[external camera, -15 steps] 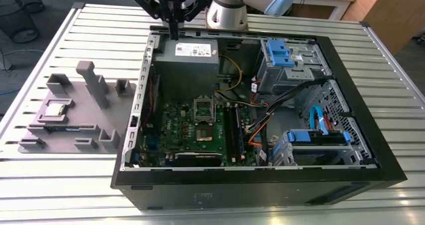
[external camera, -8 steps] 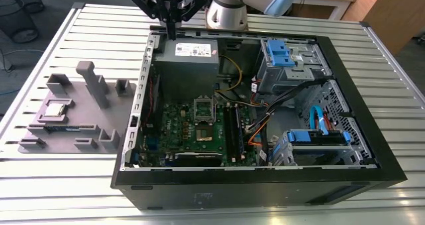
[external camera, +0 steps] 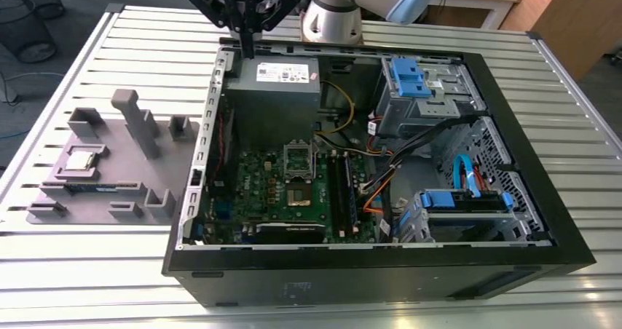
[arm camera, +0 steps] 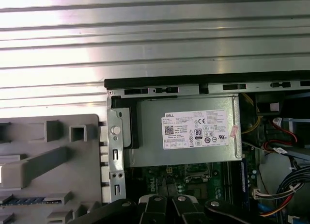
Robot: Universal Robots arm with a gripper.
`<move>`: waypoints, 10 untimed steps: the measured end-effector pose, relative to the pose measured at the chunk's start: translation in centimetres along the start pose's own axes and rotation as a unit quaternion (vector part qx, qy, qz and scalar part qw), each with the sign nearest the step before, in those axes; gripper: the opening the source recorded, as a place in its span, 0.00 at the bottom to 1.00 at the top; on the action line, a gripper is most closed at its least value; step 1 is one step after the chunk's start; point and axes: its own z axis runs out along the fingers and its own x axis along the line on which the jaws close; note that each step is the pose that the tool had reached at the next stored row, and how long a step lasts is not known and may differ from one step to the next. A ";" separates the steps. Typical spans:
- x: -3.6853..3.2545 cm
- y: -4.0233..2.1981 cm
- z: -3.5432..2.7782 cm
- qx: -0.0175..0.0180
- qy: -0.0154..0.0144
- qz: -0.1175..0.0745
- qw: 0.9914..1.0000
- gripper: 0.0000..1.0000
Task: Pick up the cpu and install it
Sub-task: 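Reach for the cpu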
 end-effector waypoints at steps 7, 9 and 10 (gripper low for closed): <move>0.38 -0.03 -0.01 0.000 0.000 0.000 1.000 0.11; 0.50 -0.04 -0.01 0.000 0.000 0.000 1.000 0.11; 0.55 -0.04 -0.02 0.000 0.000 0.000 1.000 0.11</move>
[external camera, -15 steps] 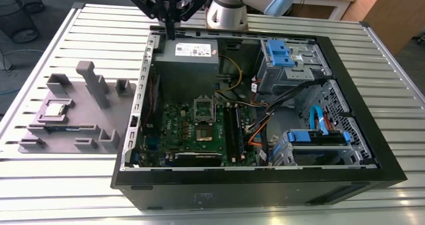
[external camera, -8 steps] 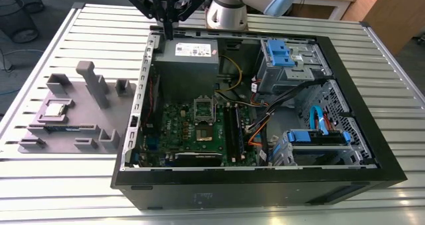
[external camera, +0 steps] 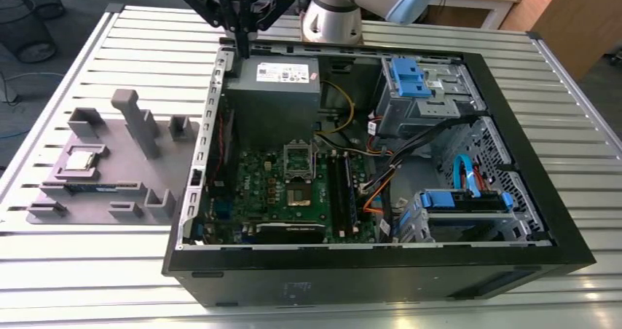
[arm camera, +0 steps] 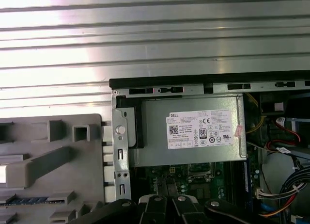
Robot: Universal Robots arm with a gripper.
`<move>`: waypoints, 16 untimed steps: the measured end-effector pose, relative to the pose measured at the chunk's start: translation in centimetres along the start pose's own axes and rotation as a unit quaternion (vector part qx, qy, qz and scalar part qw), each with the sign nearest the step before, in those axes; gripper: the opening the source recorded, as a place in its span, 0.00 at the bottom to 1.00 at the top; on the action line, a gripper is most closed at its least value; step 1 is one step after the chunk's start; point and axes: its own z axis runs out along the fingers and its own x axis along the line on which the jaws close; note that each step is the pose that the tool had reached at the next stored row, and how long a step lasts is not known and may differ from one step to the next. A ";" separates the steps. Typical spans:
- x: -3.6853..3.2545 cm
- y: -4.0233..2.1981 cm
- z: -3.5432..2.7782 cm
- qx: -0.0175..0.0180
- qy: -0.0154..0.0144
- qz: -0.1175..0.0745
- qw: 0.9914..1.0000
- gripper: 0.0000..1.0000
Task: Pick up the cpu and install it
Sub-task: 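Reach for the cpu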
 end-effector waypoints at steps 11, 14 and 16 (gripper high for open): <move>0.69 -0.05 -0.02 0.000 0.000 0.000 1.000 0.11; 0.88 -0.07 -0.02 0.000 0.000 0.000 1.000 0.11; 1.01 -0.08 -0.03 0.000 0.000 0.000 1.000 0.11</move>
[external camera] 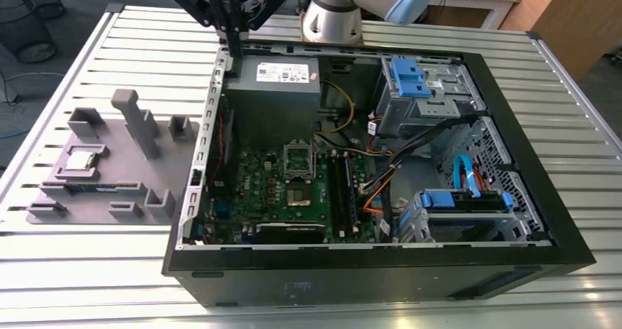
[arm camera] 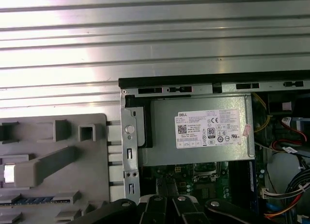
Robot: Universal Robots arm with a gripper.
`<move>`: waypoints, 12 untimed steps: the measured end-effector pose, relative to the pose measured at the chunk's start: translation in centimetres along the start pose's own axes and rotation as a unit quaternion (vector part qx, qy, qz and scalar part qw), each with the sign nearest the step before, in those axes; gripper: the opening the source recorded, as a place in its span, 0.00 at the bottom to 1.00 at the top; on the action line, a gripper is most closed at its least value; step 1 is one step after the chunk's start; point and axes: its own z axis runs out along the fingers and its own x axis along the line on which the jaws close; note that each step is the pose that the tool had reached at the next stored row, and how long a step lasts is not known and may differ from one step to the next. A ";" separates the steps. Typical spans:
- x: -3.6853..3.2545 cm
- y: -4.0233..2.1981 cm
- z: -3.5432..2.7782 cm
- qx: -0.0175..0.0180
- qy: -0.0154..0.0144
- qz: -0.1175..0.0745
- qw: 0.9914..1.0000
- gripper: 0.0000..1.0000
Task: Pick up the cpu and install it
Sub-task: 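Reach for the cpu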
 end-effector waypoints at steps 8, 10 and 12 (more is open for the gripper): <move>0.37 -0.03 -0.01 0.000 0.000 0.000 1.000 0.11; 0.47 -0.04 -0.01 0.000 0.000 0.000 1.000 0.11; 0.53 -0.04 -0.01 0.000 0.000 0.000 1.000 0.11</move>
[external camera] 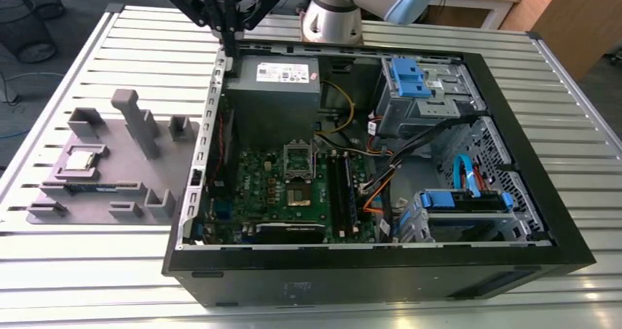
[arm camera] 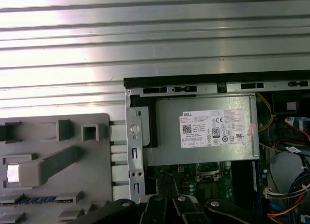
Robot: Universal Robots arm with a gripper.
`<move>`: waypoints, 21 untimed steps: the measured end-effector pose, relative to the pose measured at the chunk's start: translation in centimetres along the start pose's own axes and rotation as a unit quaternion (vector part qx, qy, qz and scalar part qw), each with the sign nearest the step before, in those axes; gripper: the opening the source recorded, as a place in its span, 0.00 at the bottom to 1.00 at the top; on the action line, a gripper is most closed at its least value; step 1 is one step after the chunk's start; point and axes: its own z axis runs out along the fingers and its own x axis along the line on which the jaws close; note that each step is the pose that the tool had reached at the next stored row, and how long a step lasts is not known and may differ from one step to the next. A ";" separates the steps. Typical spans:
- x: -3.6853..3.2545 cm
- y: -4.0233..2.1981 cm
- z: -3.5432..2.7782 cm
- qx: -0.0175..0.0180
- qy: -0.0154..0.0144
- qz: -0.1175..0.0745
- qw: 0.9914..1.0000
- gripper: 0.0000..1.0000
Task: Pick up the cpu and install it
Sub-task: 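Reach for the cpu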
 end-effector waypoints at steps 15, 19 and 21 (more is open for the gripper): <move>0.93 -0.07 -0.03 0.000 0.000 0.000 1.000 0.11; 1.37 -0.10 -0.04 0.000 0.000 0.000 1.000 0.11; 1.63 -0.13 -0.04 0.000 0.000 0.000 1.000 0.11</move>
